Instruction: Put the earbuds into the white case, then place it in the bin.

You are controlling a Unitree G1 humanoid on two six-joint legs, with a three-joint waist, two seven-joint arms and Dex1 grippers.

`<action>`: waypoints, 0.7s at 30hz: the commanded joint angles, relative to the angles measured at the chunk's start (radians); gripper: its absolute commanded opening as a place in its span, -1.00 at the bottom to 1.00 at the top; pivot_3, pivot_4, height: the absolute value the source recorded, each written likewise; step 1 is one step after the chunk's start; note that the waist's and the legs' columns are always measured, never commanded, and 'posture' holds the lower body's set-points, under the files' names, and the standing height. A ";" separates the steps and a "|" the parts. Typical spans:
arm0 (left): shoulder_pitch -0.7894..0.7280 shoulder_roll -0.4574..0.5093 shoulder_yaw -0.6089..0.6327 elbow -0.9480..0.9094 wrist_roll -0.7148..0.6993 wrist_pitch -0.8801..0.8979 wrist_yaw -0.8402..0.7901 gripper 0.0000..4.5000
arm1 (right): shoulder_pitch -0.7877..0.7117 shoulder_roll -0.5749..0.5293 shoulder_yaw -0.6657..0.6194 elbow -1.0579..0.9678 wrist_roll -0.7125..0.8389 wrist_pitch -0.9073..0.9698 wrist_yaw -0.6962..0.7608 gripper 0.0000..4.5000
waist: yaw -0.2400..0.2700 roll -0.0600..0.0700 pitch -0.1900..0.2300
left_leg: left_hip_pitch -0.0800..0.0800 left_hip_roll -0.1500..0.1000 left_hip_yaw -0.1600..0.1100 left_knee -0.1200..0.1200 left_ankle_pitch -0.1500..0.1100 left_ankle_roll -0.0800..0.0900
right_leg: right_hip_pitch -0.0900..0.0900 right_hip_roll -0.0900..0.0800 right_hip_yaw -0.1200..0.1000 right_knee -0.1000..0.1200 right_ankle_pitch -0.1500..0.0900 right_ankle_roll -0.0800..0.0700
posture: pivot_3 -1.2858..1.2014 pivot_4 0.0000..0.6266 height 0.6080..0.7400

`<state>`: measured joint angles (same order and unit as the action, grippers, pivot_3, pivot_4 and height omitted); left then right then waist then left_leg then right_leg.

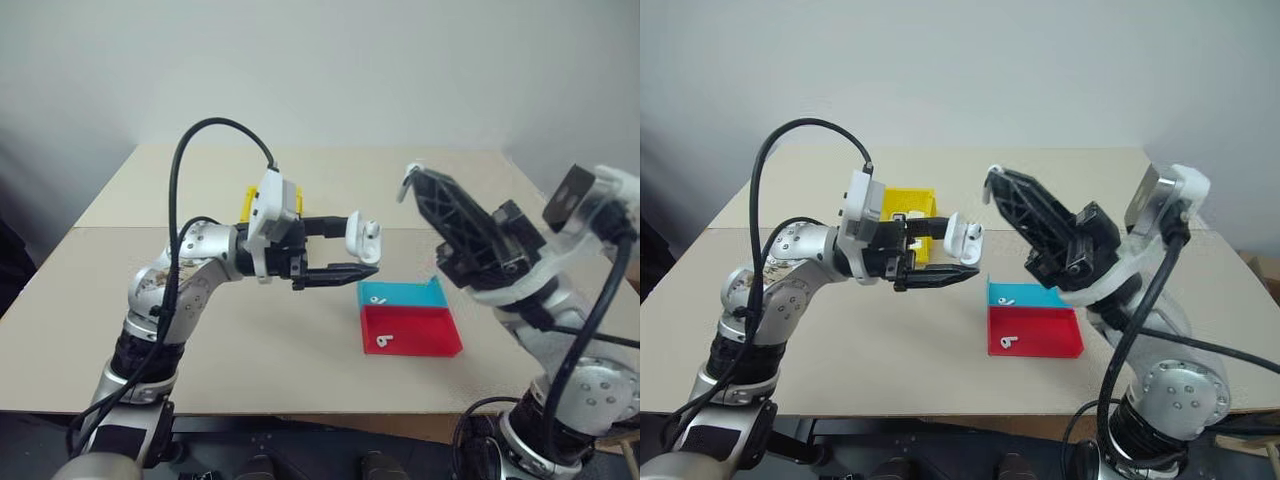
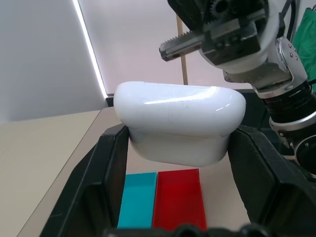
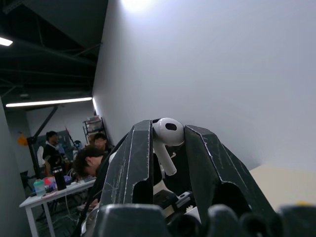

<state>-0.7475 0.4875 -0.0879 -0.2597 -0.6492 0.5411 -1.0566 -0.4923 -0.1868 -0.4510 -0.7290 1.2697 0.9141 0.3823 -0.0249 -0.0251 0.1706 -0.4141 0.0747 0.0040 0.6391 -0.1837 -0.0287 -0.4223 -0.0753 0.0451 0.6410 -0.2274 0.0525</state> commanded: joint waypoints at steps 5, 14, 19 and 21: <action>-0.005 0.013 0.049 -0.051 -0.051 0.013 0.009 0.22 | 0.070 -0.113 0.101 -0.011 -0.027 -0.127 0.048 -0.48 | -0.001 0.000 0.000 | -0.001 0.000 0.000 0.000 0.000 0.000 | 0.000 0.000 0.000 -0.001 0.000 0.000 | 0.03 -0.52 1.00; 0.003 0.018 0.048 -0.071 -0.051 0.012 0.017 0.22 | 0.126 -0.185 0.196 0.000 -0.071 -0.213 0.092 -0.48 | 0.003 0.000 0.000 | -0.001 0.000 0.000 0.000 0.000 0.000 | 0.000 0.000 0.000 -0.001 0.000 0.000 | 0.03 -0.52 1.00; 0.004 0.021 0.049 -0.076 -0.055 0.009 0.025 0.22 | 0.146 -0.205 0.223 0.004 -0.104 -0.254 0.106 -0.48 | 0.004 0.000 0.000 | -0.001 0.000 0.000 0.000 0.000 0.000 | 0.000 0.000 0.000 -0.002 0.000 0.000 | 0.03 -0.52 1.00; 0.005 0.022 0.048 -0.079 -0.057 0.009 0.027 0.22 | 0.155 -0.212 0.231 0.006 -0.116 -0.268 0.114 -0.48 | 0.004 0.000 0.000 | -0.001 0.000 0.000 0.000 0.000 0.000 | 0.000 0.000 0.000 -0.002 0.000 0.000 | 0.03 -0.52 1.00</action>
<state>-0.7362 0.5035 -0.0608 -0.2999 -0.6918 0.5512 -1.0356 -0.3365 -0.3879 -0.2171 -0.7110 1.1586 0.6832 0.4819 -0.0206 -0.0253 0.1707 -0.4149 0.0747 0.0038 0.6391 -0.1838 -0.0286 -0.4226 -0.0753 0.0451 0.6394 -0.2277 0.0526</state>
